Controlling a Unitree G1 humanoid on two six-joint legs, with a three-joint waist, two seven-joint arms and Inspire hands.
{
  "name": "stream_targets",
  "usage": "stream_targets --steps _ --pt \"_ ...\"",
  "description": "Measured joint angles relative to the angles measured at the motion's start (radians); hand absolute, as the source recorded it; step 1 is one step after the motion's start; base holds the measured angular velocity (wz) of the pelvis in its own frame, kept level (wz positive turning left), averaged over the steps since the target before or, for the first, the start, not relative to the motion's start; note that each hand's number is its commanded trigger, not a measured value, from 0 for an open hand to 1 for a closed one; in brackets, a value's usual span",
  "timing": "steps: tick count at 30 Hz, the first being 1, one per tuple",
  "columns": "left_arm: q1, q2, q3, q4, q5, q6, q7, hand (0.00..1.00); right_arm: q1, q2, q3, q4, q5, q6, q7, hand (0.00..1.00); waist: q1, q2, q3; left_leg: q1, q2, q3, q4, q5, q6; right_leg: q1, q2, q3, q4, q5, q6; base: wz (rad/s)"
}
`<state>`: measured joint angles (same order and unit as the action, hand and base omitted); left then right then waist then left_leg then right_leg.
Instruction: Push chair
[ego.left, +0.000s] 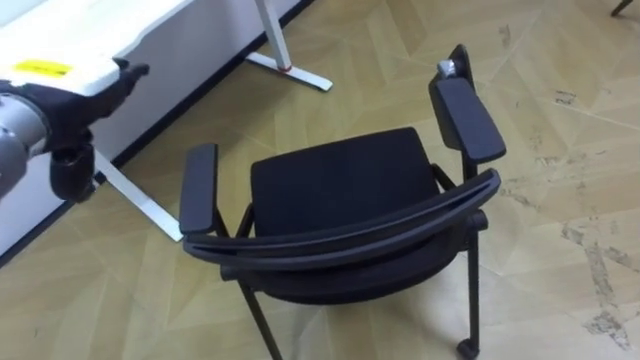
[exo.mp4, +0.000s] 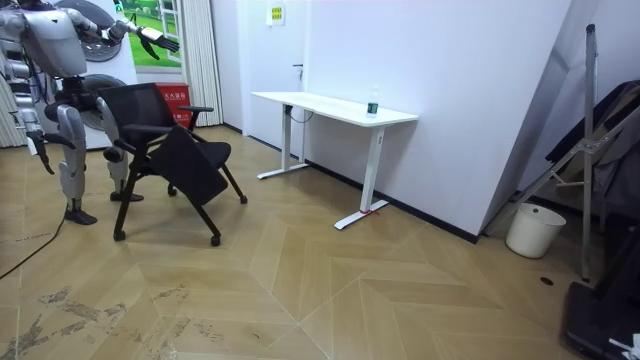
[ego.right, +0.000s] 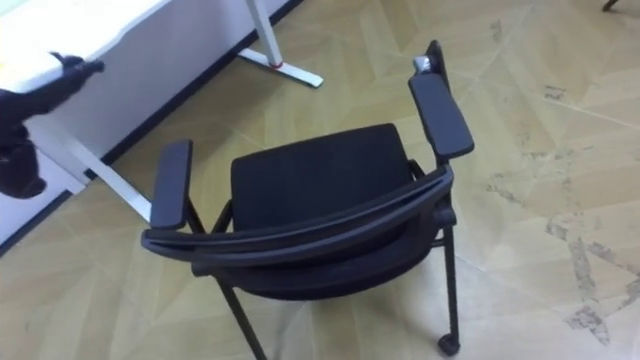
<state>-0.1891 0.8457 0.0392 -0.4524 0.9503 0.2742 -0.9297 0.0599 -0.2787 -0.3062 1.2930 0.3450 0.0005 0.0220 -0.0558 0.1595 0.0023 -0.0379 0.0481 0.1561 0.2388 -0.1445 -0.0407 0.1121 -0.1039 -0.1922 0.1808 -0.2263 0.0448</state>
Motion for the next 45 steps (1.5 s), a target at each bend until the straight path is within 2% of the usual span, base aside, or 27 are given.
stream_targets --steps 5,9,16,22,25,29,32,35,40,45 --pt "-0.046 0.003 0.000 -0.011 -0.059 -0.003 -0.039 0.00 -0.006 -0.003 0.003 0.000 0.002 -0.002 -0.019 0.00 0.009 0.001 -0.0007 -0.001 -0.001 -0.007 0.000 0.000 0.000 0.000 -0.001 -0.001 0.004 -0.001 0.001 0.03" --pt "-0.046 0.005 -0.001 -0.051 -0.140 -0.005 -0.083 0.00 -0.006 -0.003 0.010 0.001 0.000 -0.009 -0.009 0.00 0.004 0.000 0.0001 0.000 -0.003 -0.011 0.001 -0.002 0.003 0.002 -0.001 -0.005 0.004 -0.001 0.001 0.00" --pt "-0.046 0.005 -0.012 -0.059 -0.236 -0.003 -0.126 0.00 -0.012 -0.004 0.033 0.028 -0.022 -0.007 0.016 0.00 -0.033 -0.004 0.0039 0.003 -0.005 -0.027 0.007 -0.002 0.004 0.014 -0.001 -0.015 0.003 -0.001 0.001 0.04" --pt "-0.049 0.004 -0.109 -0.067 -0.263 0.002 -0.147 0.00 -0.030 -0.003 0.065 0.028 -0.015 0.001 0.022 0.00 -0.059 0.002 0.0111 -0.005 -0.006 -0.024 0.019 -0.006 0.009 0.009 -0.003 -0.009 0.002 -0.003 0.005 0.00" --pt "-0.049 -0.001 -0.153 -0.084 -0.290 0.004 -0.144 0.00 -0.033 -0.003 0.095 0.027 -0.007 0.001 0.012 0.00 -0.078 0.001 0.0114 -0.004 -0.011 -0.022 0.019 -0.007 0.010 0.009 -0.007 -0.008 0.004 -0.004 0.007 0.00" --pt "-0.049 -0.022 -0.233 -0.087 -0.332 0.002 -0.128 0.00 -0.040 -0.004 0.159 0.038 -0.001 0.001 -0.004 0.00 -0.109 -0.002 0.0135 -0.002 -0.013 -0.024 0.016 -0.007 0.011 0.011 -0.009 -0.010 0.005 -0.004 0.009 0.00" --pt "-0.049 -0.052 -0.285 -0.087 -0.332 0.002 -0.126 0.00 -0.041 -0.001 0.166 0.038 -0.001 0.001 -0.011 0.00 -0.133 -0.007 0.0172 -0.001 -0.014 -0.024 0.016 -0.007 0.011 0.011 -0.009 -0.012 0.005 -0.004 0.009 0.00" --pt "-0.049 -0.060 -0.319 -0.086 -0.332 0.004 -0.128 0.00 -0.040 0.000 0.165 0.038 -0.001 0.002 -0.021 0.00 -0.154 -0.013 0.0218 -0.002 -0.014 -0.024 0.016 -0.007 0.011 0.011 -0.009 -0.011 0.005 -0.004 0.009 0.00" --pt "-0.049 -0.089 -0.324 -0.086 -0.332 0.011 -0.137 0.00 -0.040 -0.001 0.164 0.037 -0.002 0.003 -0.017 0.00 -0.164 -0.017 0.0239 -0.002 -0.014 -0.023 0.021 -0.010 0.013 0.010 -0.009 -0.006 0.005 -0.003 0.010 0.00" --pt "-0.049 -0.090 -0.328 -0.085 -0.332 0.019 -0.147 0.00 -0.040 -0.001 0.165 0.037 -0.001 0.010 -0.002 0.00 -0.168 -0.014 0.0213 -0.003 -0.014 -0.023 0.029 -0.011 0.014 0.014 -0.009 -0.005 0.007 -0.002 0.011 0.00"
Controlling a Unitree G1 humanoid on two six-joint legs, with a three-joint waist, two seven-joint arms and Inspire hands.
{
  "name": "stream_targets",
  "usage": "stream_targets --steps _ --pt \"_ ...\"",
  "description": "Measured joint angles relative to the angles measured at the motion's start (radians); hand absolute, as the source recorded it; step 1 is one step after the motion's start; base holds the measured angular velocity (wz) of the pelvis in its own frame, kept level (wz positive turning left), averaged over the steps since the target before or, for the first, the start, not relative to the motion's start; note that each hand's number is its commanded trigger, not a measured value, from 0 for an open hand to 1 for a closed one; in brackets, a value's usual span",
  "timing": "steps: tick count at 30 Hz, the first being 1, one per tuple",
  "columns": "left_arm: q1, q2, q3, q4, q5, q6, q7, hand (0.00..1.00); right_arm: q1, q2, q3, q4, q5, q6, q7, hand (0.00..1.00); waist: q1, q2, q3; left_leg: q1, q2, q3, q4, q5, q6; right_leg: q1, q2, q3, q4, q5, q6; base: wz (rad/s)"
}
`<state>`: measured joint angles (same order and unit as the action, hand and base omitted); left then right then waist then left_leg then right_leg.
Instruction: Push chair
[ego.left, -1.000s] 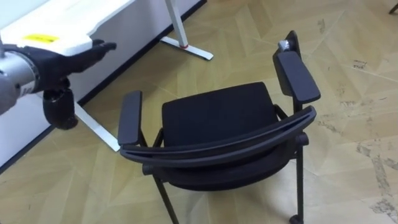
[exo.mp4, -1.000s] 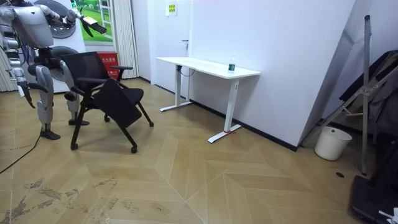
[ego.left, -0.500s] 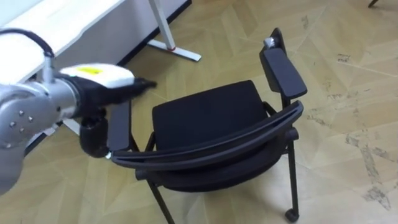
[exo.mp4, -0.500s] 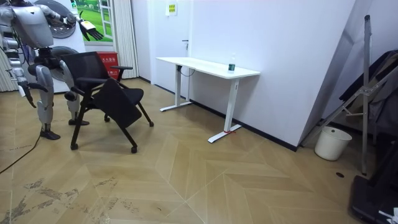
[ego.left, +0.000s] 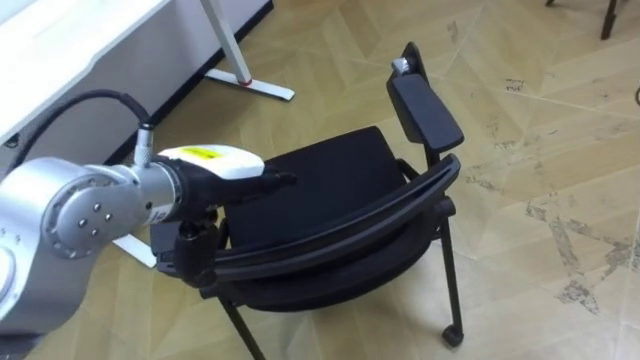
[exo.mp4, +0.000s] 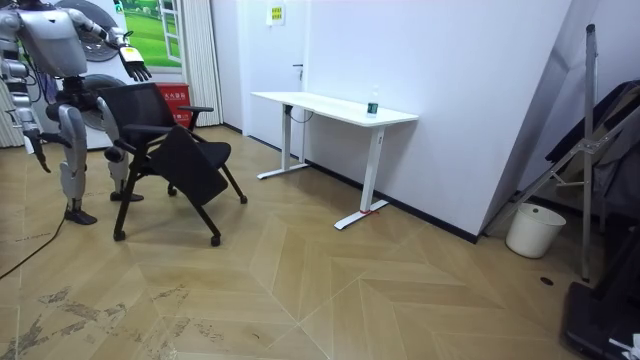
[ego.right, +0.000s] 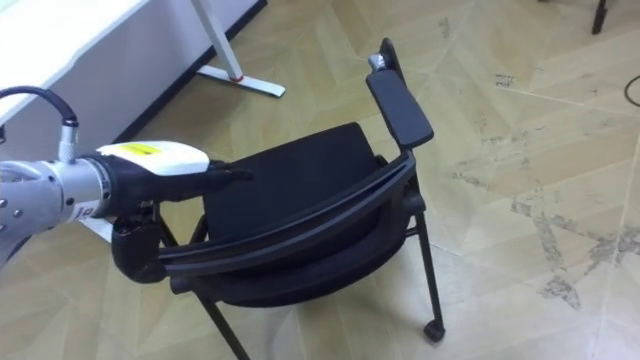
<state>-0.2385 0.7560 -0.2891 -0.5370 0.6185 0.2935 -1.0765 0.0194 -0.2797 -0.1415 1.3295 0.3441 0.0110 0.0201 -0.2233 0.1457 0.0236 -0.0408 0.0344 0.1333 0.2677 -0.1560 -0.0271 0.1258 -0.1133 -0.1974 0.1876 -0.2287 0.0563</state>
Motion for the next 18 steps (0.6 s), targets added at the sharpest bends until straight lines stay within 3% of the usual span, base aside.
stream_targets --steps 3,5,9,11,14,18 --pt "0.000 -0.012 -0.005 0.011 0.000 0.008 0.000 0.00 -0.001 0.000 0.000 0.000 0.000 0.003 0.003 0.00 0.004 0.007 -0.0057 0.001 0.000 0.000 0.001 -0.001 0.000 0.001 0.000 0.002 0.002 0.001 0.001 0.00" --pt "0.000 -0.036 -0.005 0.025 0.000 0.008 0.001 0.00 -0.004 0.000 0.001 0.000 0.000 0.004 0.002 0.00 0.006 0.013 -0.0099 0.002 0.000 0.000 0.001 -0.001 0.000 0.000 0.000 0.003 0.002 0.001 0.001 0.00" --pt "0.014 -0.078 -0.006 0.075 0.001 0.010 0.004 0.00 -0.006 0.002 0.002 0.003 0.010 0.005 0.002 0.00 0.007 0.011 -0.0082 0.013 0.000 0.001 -0.001 -0.001 0.000 0.007 0.000 0.009 0.001 0.001 0.002 -0.03" --pt "0.018 -0.107 -0.006 0.107 0.003 0.011 0.005 0.00 -0.007 0.003 0.001 0.003 0.035 0.006 -0.002 0.00 0.011 0.003 -0.0028 0.017 0.000 0.001 -0.003 -0.001 0.000 0.006 0.000 0.017 0.000 0.000 0.002 -0.07" --pt "0.018 -0.122 -0.006 0.114 0.002 0.015 0.005 0.00 -0.009 0.003 -0.004 0.002 0.056 0.006 -0.006 0.00 0.008 -0.013 0.0041 0.013 0.000 0.001 -0.003 -0.001 0.000 0.000 0.001 0.027 -0.002 0.000 0.003 -0.04" --pt "0.018 -0.163 -0.006 0.175 0.000 0.027 0.026 0.00 -0.008 0.003 -0.006 0.002 0.086 0.013 -0.026 0.00 0.003 -0.035 -0.0048 0.012 -0.001 0.002 -0.003 -0.001 0.000 0.002 0.001 0.027 0.002 0.000 0.003 0.00"
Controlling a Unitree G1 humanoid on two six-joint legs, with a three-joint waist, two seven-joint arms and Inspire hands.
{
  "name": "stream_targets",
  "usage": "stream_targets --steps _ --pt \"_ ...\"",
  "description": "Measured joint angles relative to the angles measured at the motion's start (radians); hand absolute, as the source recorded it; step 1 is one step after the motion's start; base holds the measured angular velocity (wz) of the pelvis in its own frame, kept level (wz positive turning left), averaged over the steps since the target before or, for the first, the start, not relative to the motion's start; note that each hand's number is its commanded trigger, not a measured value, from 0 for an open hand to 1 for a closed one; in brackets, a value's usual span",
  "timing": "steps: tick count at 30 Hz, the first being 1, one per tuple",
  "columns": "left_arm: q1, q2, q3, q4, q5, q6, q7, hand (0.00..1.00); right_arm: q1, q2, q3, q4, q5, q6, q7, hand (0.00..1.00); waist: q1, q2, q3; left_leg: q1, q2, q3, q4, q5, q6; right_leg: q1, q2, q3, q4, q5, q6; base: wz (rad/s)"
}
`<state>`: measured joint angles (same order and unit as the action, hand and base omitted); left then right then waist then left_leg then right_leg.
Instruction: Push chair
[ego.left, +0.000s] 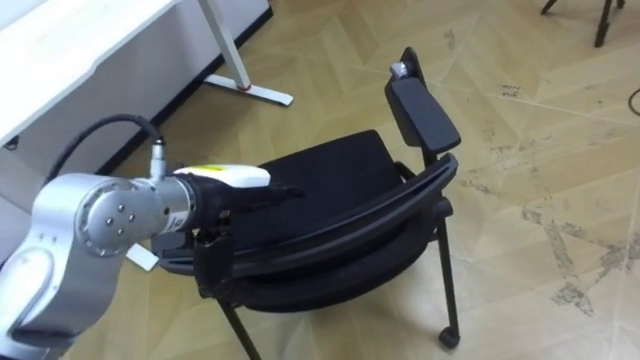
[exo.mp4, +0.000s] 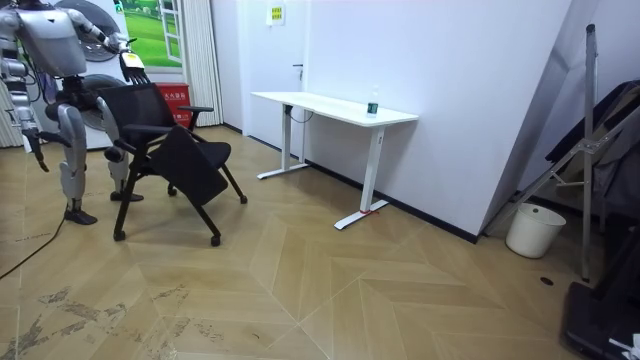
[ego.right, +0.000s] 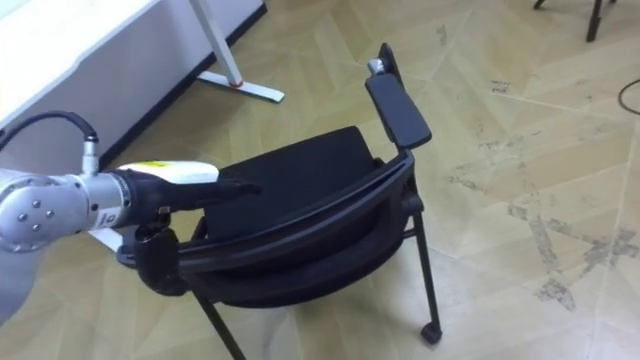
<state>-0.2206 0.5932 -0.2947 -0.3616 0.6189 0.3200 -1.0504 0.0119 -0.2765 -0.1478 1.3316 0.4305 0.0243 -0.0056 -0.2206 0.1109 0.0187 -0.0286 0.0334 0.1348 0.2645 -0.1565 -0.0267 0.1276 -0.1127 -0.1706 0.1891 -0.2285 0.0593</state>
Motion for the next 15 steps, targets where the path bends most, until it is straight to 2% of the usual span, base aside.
stream_targets --steps 4,7,9,12,13,15 --pt "0.000 -0.033 0.000 0.134 0.002 0.003 0.040 0.00 -0.001 0.000 -0.004 -0.013 0.010 0.001 -0.027 0.00 -0.017 -0.011 0.0005 0.003 0.000 0.000 -0.008 0.000 0.000 -0.002 0.001 0.005 0.002 0.001 0.000 -0.01" --pt "0.002 -0.062 0.000 0.197 0.003 0.010 0.059 0.00 0.005 0.000 -0.006 -0.048 0.007 0.011 -0.039 0.00 -0.018 -0.019 0.0046 0.003 0.000 0.002 -0.013 0.000 0.000 -0.012 0.000 0.009 0.014 0.000 0.000 -0.04" --pt "0.003 -0.077 0.001 0.229 0.013 0.010 0.067 0.00 0.005 0.004 -0.024 -0.060 -0.002 0.013 -0.042 0.00 -0.019 -0.029 0.0026 0.003 0.000 0.004 -0.014 0.000 0.000 -0.015 0.001 0.014 0.013 -0.001 0.000 -0.05" --pt "0.005 -0.093 0.003 0.289 0.032 0.009 0.098 0.00 0.005 0.009 -0.043 -0.066 -0.003 0.013 -0.061 0.00 -0.021 -0.054 -0.0049 0.005 0.000 0.006 -0.014 0.000 0.000 -0.014 0.001 0.017 0.013 -0.001 0.000 -0.01" --pt "0.009 -0.101 0.007 0.327 0.029 0.009 0.108 0.00 0.006 0.011 -0.043 -0.064 -0.003 0.012 -0.074 0.00 -0.021 -0.062 -0.0108 0.008 0.000 0.007 -0.014 0.000 0.000 -0.012 0.001 0.018 0.014 -0.001 0.000 0.00" --pt "0.015 -0.105 0.012 0.342 0.027 0.006 0.120 0.00 0.012 0.012 -0.043 -0.056 -0.003 0.013 -0.089 0.00 -0.021 -0.075 -0.0107 0.018 0.001 0.010 -0.014 0.000 0.000 -0.004 0.001 0.020 0.015 0.000 0.000 -0.03"
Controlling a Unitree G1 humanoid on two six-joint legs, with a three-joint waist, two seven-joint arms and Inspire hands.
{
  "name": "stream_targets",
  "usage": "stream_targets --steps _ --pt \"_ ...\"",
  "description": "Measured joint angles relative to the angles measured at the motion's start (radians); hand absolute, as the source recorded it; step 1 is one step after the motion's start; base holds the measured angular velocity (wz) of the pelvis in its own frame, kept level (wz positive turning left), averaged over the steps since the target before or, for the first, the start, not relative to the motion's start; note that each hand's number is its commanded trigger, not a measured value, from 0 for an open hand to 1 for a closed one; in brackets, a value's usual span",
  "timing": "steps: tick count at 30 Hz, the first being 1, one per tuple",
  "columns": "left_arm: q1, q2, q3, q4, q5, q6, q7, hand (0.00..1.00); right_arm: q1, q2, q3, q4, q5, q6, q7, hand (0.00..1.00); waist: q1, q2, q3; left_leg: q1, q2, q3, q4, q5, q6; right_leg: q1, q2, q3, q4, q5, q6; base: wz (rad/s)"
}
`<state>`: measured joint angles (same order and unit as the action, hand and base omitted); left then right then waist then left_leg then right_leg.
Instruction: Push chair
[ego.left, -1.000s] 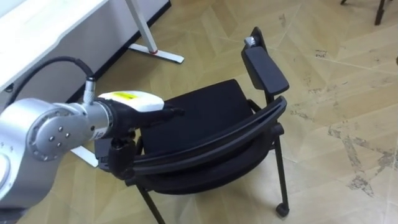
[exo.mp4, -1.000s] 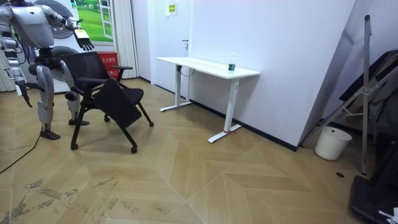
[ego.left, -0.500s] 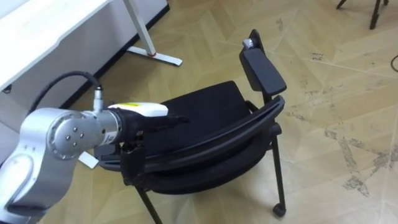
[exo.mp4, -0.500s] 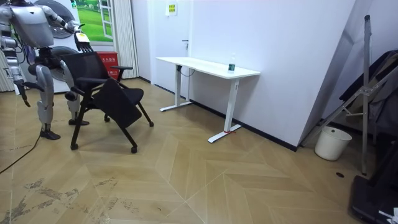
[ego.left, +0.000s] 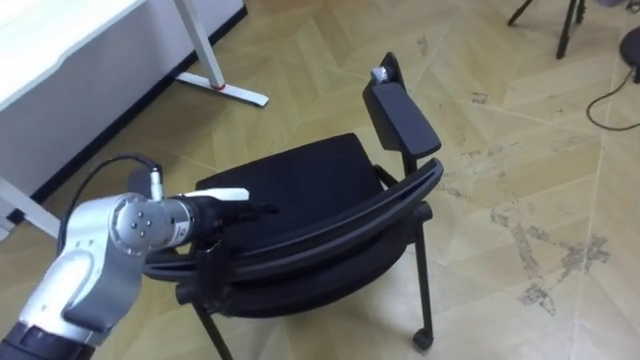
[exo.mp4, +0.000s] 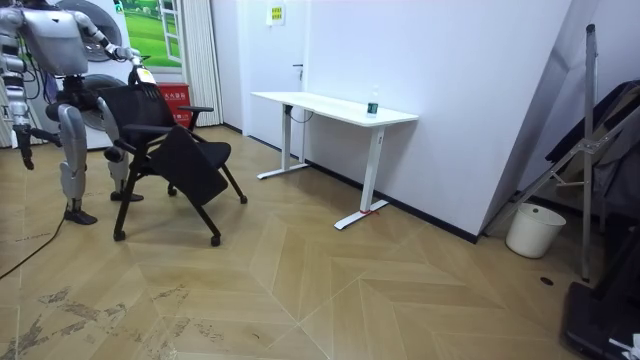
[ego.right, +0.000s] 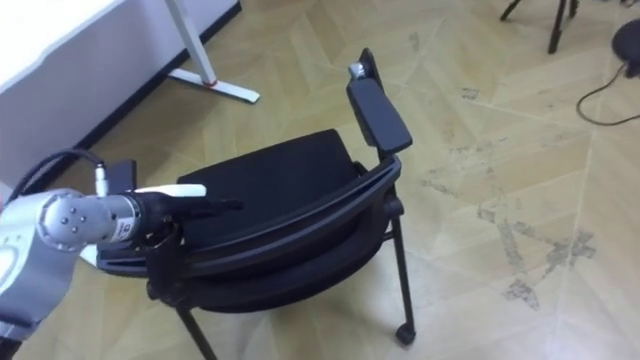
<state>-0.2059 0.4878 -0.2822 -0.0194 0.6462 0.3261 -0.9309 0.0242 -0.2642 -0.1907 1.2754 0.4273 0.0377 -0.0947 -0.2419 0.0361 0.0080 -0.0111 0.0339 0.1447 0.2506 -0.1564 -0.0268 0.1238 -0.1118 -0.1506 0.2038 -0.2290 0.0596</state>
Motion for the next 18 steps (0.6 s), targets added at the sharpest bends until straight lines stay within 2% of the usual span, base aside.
stream_targets --steps 2,3,4,5,6,10,15,18 --pt "0.004 -0.006 0.007 0.033 -0.011 -0.008 0.032 0.02 -0.003 0.002 0.001 -0.003 0.002 0.006 -0.024 0.00 0.000 -0.002 0.0000 0.005 0.001 0.005 0.001 0.000 0.000 0.003 0.000 0.009 0.003 0.000 0.000 -0.07" --pt "0.004 -0.007 0.007 0.042 -0.012 -0.008 0.039 0.10 -0.003 0.003 0.000 -0.003 0.003 0.007 -0.027 0.00 -0.001 -0.001 -0.0007 0.007 0.001 0.005 0.002 0.000 0.000 0.004 0.000 0.011 0.003 0.000 0.000 -0.04" --pt "0.004 -0.011 0.007 0.060 -0.017 -0.008 0.059 0.58 -0.003 0.007 0.001 -0.003 0.002 0.008 -0.027 0.00 -0.001 0.000 -0.0009 0.010 0.001 0.005 0.002 0.000 0.001 0.004 0.000 0.014 0.001 0.000 0.000 -0.04" --pt "0.004 -0.017 0.008 0.071 -0.019 -0.008 0.078 0.91 -0.002 0.010 0.001 -0.003 0.000 0.009 -0.027 0.00 0.000 0.000 -0.0008 0.012 0.001 0.005 0.002 0.001 0.001 0.005 0.000 0.017 0.001 -0.001 0.001 -0.05" --pt "0.004 -0.019 0.008 0.076 -0.019 -0.008 0.087 1.00 -0.002 0.011 0.002 -0.003 0.000 0.009 -0.027 0.00 -0.001 0.000 -0.0007 0.012 0.001 0.005 0.002 0.001 0.002 0.005 0.001 0.018 0.001 -0.001 0.001 -0.03" --pt "0.007 -0.029 0.008 0.085 -0.024 -0.008 0.114 1.00 -0.002 0.012 0.002 -0.003 0.003 0.009 -0.034 0.00 -0.001 0.001 -0.0003 0.012 0.001 0.007 0.007 0.002 0.004 0.004 0.000 0.024 0.001 0.001 0.004 0.00" --pt "0.010 -0.029 0.008 0.086 -0.054 -0.009 0.124 1.00 -0.003 0.012 0.003 -0.011 0.003 0.025 -0.036 0.00 0.003 0.017 0.0029 0.001 0.001 0.008 0.020 -0.003 0.011 0.000 0.000 0.024 0.001 0.004 0.006 0.00" --pt "0.027 -0.030 0.008 0.080 -0.054 -0.022 0.167 1.00 -0.003 0.012 0.003 -0.013 0.003 0.030 -0.035 0.00 0.005 0.022 0.0027 0.001 0.000 0.009 0.022 -0.004 0.012 0.000 -0.001 0.025 0.001 0.004 0.007 0.00"
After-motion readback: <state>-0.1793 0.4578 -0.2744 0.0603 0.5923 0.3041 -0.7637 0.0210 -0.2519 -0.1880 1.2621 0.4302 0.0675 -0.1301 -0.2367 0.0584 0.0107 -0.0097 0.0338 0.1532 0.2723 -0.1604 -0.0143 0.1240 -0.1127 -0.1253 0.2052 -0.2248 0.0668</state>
